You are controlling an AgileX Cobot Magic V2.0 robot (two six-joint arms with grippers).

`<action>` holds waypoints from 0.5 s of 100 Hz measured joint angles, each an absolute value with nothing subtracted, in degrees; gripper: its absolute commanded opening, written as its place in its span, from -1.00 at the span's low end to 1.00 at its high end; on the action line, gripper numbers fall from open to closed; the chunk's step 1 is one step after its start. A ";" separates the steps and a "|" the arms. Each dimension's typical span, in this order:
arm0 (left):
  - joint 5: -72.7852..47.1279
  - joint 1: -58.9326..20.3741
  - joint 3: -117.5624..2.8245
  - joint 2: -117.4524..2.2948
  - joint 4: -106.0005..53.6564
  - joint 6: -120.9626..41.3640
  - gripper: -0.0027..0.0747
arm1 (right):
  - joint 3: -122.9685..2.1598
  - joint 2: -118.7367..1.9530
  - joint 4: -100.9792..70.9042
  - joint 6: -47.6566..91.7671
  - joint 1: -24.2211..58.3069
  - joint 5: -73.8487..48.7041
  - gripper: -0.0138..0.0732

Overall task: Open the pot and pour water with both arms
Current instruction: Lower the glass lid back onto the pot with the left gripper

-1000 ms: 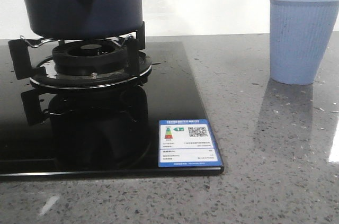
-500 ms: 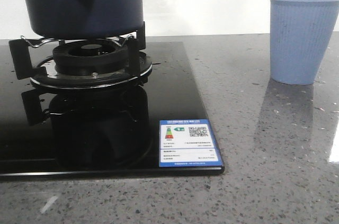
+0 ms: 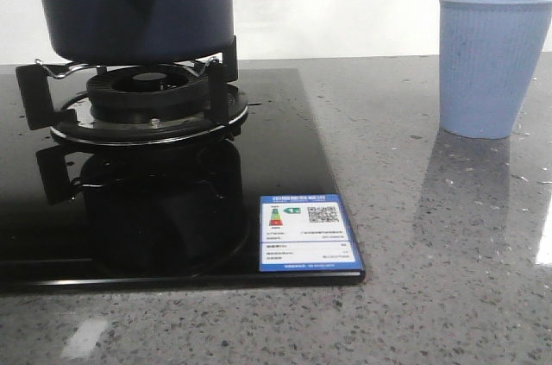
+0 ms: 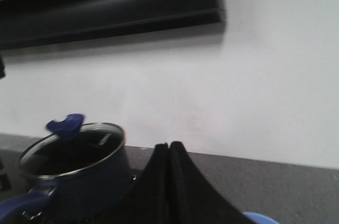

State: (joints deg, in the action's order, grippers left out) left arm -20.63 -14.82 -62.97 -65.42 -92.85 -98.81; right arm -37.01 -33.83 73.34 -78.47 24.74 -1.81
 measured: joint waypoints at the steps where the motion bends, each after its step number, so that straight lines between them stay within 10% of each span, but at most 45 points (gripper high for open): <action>1: -20.45 -14.82 -62.41 -64.83 -92.85 -98.81 -0.73 | -36.64 -33.68 73.98 -78.47 24.74 -0.43 -0.84; 7: -18.89 -14.71 -59.71 -59.47 -92.85 -98.81 -0.99 | -34.95 -32.22 79.40 -78.10 24.74 4.89 -0.84; 50: -8.49 -14.71 -25.18 -21.20 -92.85 -98.81 -0.98 | -19.43 -18.13 85.22 -80.16 24.74 8.87 -0.84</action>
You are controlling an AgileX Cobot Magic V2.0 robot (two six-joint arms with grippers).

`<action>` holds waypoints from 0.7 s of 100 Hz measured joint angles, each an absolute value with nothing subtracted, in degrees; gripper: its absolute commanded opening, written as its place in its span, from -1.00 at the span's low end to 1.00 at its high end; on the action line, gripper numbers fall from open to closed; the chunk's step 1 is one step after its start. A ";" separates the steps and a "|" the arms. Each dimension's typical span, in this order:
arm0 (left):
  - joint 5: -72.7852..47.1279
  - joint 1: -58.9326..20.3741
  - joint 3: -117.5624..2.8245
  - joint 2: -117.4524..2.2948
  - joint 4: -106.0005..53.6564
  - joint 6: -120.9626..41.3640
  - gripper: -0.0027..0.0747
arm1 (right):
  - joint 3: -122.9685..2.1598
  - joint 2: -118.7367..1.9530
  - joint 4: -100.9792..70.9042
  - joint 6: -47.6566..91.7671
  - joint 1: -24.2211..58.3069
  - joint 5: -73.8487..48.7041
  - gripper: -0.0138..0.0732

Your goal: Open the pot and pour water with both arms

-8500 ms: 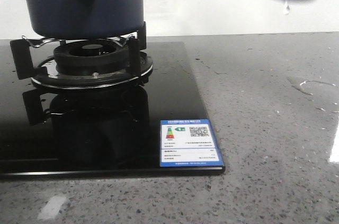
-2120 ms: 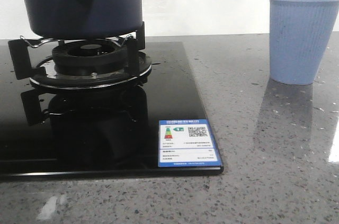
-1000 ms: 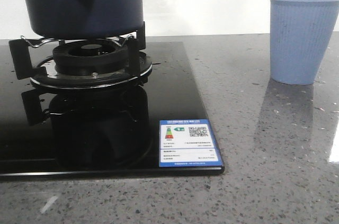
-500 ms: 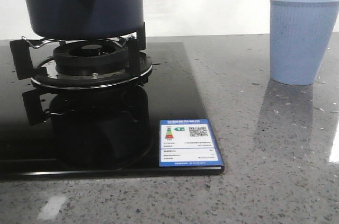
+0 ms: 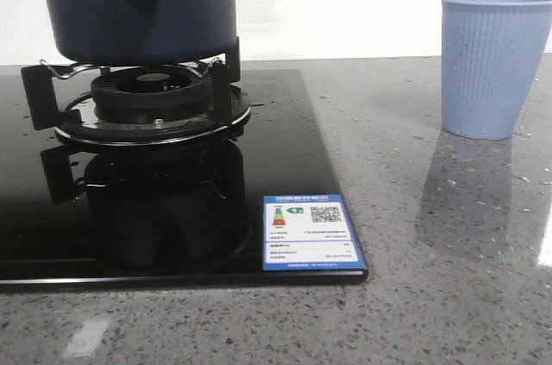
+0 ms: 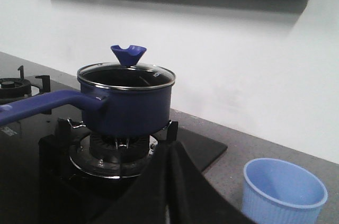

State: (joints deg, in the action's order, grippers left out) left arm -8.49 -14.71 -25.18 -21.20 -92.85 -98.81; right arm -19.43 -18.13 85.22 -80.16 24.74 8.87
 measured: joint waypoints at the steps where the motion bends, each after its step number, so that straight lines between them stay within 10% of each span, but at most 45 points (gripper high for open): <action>1: -8.14 -14.71 -24.62 -20.22 -92.85 -98.81 -0.98 | -19.27 -17.76 85.22 -80.16 24.74 8.87 -0.84; 70: -6.46 -14.71 -9.28 -5.40 -98.63 -98.72 -0.98 | -19.02 -14.28 85.51 -80.39 24.74 11.86 -0.84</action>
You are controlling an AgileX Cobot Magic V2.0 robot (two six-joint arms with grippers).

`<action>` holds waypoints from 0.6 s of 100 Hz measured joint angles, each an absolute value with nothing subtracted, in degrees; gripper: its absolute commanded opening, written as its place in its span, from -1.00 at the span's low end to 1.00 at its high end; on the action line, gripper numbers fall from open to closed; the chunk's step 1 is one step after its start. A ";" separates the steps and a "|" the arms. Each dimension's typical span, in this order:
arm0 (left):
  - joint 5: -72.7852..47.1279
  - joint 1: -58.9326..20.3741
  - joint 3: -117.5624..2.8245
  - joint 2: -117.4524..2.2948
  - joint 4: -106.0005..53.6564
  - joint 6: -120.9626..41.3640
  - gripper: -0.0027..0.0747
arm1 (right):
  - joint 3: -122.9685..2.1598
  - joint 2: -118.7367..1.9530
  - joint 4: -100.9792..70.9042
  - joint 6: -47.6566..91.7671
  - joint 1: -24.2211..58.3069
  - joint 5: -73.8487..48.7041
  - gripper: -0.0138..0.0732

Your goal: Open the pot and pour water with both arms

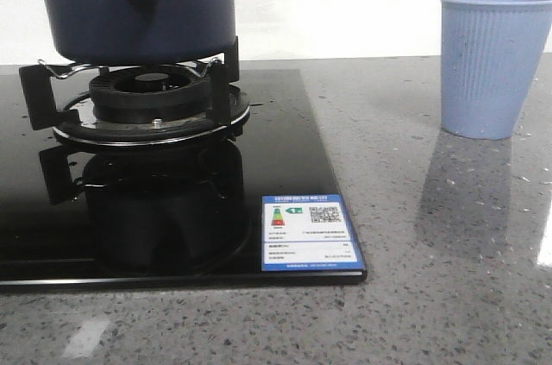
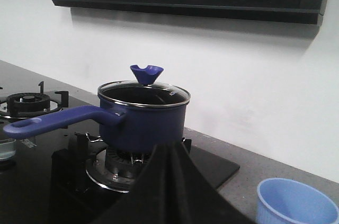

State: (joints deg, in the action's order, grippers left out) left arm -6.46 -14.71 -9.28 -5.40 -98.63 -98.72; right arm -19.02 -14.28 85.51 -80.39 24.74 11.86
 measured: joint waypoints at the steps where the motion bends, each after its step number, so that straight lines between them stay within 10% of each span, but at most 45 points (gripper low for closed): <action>1: -6.46 -14.71 -9.28 -5.40 -98.63 -98.72 -0.98 | -19.02 -14.28 85.51 -80.39 24.74 11.96 -0.84; 44: -6.25 -14.71 -9.15 -5.40 -97.52 -98.72 -0.98 | -19.02 -14.28 85.51 -80.39 24.74 11.96 -0.84; 60: -7.68 -14.71 -9.15 -5.08 -71.95 -82.23 -0.98 | -19.02 -14.28 85.51 -80.54 24.74 11.96 -0.84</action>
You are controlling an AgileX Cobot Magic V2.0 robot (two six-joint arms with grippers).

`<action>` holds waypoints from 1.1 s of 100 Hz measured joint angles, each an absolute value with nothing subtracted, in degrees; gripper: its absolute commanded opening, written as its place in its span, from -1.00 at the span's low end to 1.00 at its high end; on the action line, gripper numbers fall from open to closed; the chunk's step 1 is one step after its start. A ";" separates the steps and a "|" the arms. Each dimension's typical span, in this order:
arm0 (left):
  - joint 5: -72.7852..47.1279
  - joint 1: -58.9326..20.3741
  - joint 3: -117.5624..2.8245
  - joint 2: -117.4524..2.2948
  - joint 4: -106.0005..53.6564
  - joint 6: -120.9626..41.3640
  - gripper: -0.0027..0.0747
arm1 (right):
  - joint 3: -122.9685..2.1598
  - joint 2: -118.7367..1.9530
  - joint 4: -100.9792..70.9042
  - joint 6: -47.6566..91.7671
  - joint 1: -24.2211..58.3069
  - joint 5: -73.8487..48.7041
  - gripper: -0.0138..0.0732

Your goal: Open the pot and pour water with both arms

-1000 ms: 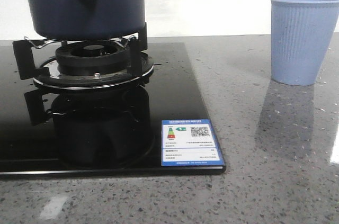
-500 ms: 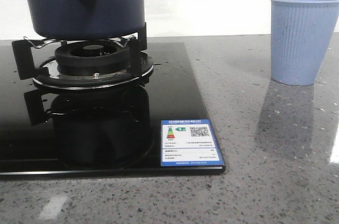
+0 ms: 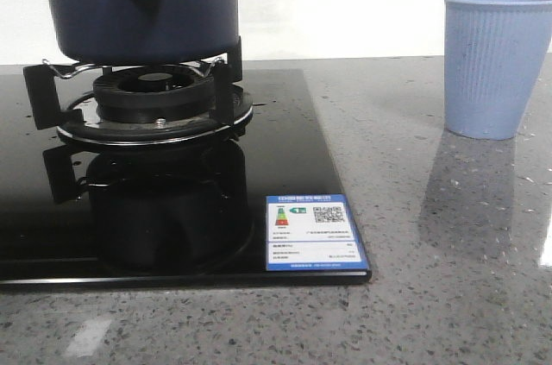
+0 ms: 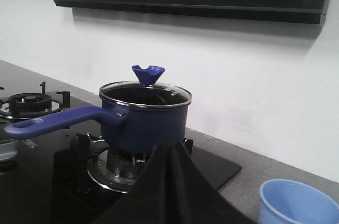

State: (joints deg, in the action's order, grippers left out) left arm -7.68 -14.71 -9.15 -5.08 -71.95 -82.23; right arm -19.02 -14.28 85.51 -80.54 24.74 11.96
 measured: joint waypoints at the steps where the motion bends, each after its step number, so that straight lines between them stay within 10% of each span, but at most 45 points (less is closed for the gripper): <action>1: -7.84 -14.71 -9.15 -5.08 -68.25 -80.58 -0.98 | -19.02 -14.28 85.51 -80.54 24.74 11.96 -0.84; 29: -18.53 -14.60 -8.33 -4.76 -7.57 -24.44 -0.98 | -19.02 -14.28 85.51 -80.54 24.74 11.96 -0.84; 110: -18.75 4.26 -0.25 0.15 -3.07 -11.06 -0.98 | -19.00 -14.28 85.60 -80.56 24.74 11.96 -0.84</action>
State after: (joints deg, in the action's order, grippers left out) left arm -18.75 4.26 -0.25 0.15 -3.07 -11.06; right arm -19.00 -14.28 85.60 -80.56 24.74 11.96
